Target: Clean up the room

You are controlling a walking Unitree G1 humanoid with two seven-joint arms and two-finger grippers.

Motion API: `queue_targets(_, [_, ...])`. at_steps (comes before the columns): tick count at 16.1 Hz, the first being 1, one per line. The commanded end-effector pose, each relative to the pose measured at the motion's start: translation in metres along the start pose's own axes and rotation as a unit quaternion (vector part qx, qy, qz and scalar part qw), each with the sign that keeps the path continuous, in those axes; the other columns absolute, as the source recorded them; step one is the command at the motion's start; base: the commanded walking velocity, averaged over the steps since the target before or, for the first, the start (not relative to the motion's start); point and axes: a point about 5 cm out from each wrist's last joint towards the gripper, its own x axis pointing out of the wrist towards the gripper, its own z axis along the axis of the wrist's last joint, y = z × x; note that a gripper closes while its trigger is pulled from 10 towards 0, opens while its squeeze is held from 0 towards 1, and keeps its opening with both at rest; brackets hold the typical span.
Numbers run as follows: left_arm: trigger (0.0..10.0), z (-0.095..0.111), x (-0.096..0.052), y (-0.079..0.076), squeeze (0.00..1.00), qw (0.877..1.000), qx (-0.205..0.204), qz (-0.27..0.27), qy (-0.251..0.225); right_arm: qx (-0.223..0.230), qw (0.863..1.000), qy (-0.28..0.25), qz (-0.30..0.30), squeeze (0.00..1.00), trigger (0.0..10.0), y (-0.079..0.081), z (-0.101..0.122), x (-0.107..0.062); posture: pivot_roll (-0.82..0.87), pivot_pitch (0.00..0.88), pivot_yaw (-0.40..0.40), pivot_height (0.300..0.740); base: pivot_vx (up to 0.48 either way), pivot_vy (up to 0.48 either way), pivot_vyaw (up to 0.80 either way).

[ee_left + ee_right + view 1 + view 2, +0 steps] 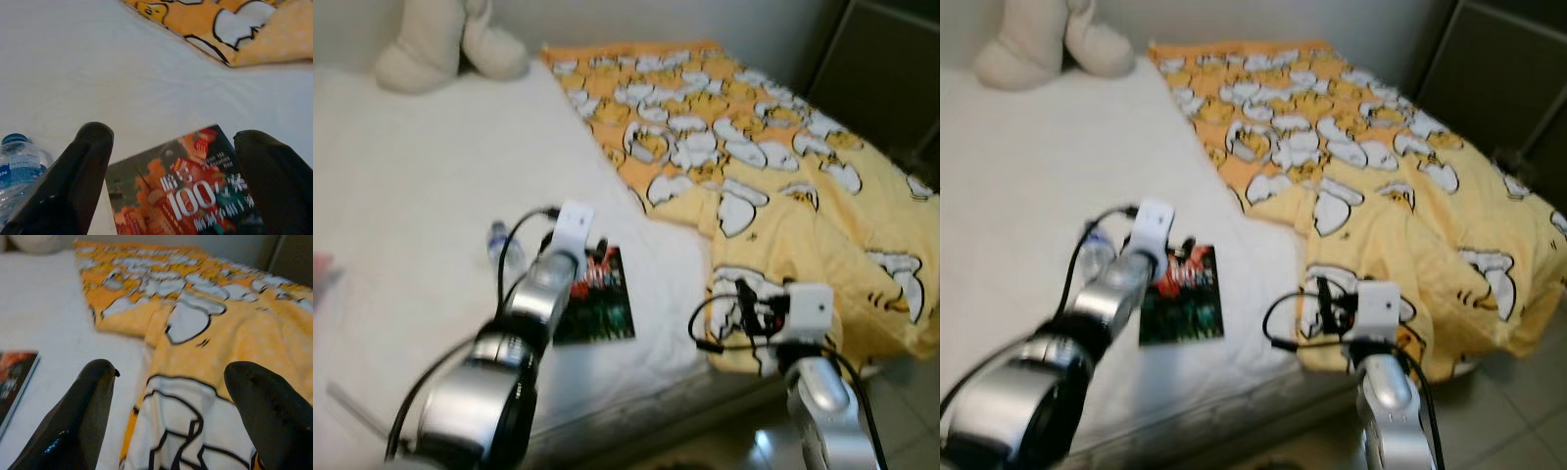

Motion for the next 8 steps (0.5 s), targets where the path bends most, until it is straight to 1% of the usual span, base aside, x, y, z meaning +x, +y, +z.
queue_targets(1, [10.0, 0.01, 0.002, 0.006, 1.0, 1.0, -0.011, 0.025, 0.002, -0.005, 1.0, -0.011, 0.02, 0.0, 10.0, 0.0, 0.009, -0.002, -0.2, 0.028, -0.073, 0.74, 0.0, 0.0, 0.0])
queue_targets(2, [10.0, 0.018, 0.004, 0.012, 0.85, 0.999, -0.023, 0.045, -0.001, -0.005, 0.998, -0.007, 0.057, 0.0, 10.0, 0.003, 0.011, -0.011, -0.23, 0.05, -0.086, 0.74, 0.0, 0.0, 0.0])
queue_targets(3, [10.0, 0.024, 0.004, 0.016, 0.85, 0.998, -0.031, 0.055, -0.006, -0.005, 0.997, -0.003, 0.078, 0.0, 10.0, 0.005, 0.012, -0.015, -0.24, 0.053, -0.087, 0.74, 0.0, 0.0, 0.0])
queue_targets(4, [10.0, 0.034, 0.004, 0.024, 0.0, 0.997, -0.039, 0.067, -0.021, -0.006, 0.994, 0.003, 0.105, 0.0, 10.0, 0.005, 0.014, -0.022, -0.26, 0.059, -0.09, 0.74, 0.0, 0.0, 0.0])
queue_targets(5, [10.0, 0.042, 0.004, 0.031, 0.0, 0.995, -0.039, 0.081, -0.037, -0.009, 0.993, 0.009, 0.118, 0.0, 10.0, 0.004, 0.015, -0.025, -0.26, 0.062, -0.091, 0.74, 0.0, 0.0, 0.0])
queue_targets(6, [10.0, 0.045, 0.003, 0.035, 0.0, 0.994, -0.031, 0.092, -0.041, -0.009, 0.992, 0.013, 0.123, 0.0, 10.0, 0.003, 0.015, -0.026, -0.26, 0.062, -0.094, 0.74, 0.0, 0.0, 0.0])
queue_targets(7, [10.0, 0.043, 0.003, 0.045, 0.0, 0.993, -0.015, 0.112, -0.034, -0.006, 0.991, 0.021, 0.132, 0.0, 10.0, 0.003, 0.014, -0.025, -0.25, 0.063, -0.096, 0.74, 0.0, 0.0, 0.0])
queue_targets(8, [10.0, 0.033, 0.001, 0.054, 0.0, 0.991, -0.002, 0.133, -0.014, -0.003, 0.99, 0.024, 0.138, 0.0, 10.0, 0.005, 0.015, -0.024, -0.24, 0.066, -0.101, 0.74, 0.0, 0.0, 0.0])
